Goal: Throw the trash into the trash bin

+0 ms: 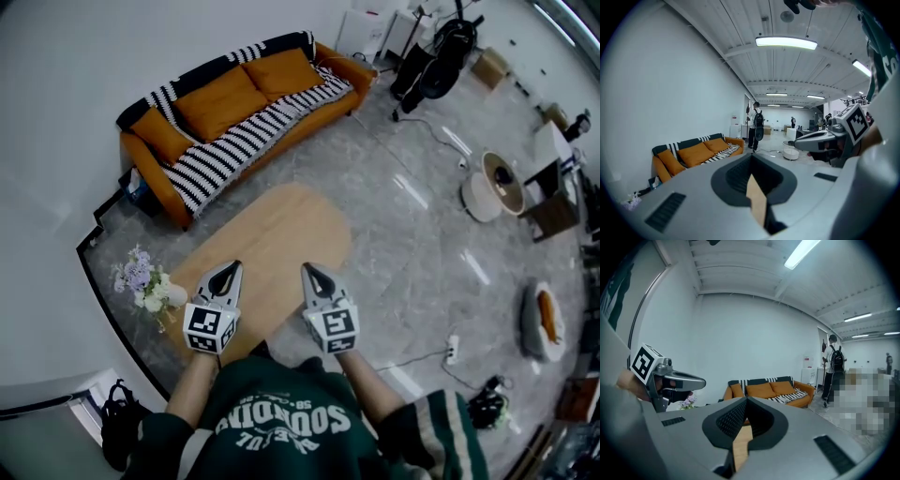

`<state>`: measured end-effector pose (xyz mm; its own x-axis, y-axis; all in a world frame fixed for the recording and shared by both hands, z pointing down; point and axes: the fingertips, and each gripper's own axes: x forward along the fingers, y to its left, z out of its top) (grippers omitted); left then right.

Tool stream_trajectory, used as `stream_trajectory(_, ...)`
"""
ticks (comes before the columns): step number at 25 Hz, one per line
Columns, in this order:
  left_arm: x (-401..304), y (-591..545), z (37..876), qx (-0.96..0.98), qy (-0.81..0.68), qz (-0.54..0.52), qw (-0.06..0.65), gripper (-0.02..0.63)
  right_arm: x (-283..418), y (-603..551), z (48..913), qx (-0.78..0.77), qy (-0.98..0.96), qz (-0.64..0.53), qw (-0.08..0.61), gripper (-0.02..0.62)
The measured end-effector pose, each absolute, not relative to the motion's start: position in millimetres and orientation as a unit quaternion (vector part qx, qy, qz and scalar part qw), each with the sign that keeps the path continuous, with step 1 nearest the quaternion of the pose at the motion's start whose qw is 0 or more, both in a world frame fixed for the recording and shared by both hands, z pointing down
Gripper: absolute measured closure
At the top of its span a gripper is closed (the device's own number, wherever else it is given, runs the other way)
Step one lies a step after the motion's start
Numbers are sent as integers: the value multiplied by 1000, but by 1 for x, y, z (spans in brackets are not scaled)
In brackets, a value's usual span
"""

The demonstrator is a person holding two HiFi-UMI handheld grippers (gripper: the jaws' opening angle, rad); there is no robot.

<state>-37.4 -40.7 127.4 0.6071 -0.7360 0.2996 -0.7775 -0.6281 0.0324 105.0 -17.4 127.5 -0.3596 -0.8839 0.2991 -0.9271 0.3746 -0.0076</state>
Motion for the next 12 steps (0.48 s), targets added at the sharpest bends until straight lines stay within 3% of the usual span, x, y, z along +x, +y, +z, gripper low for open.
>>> stream_trajectory(12,-49,-34,130,893,-426,126,75,606,98,-16,124,557,-818,85,117,597)
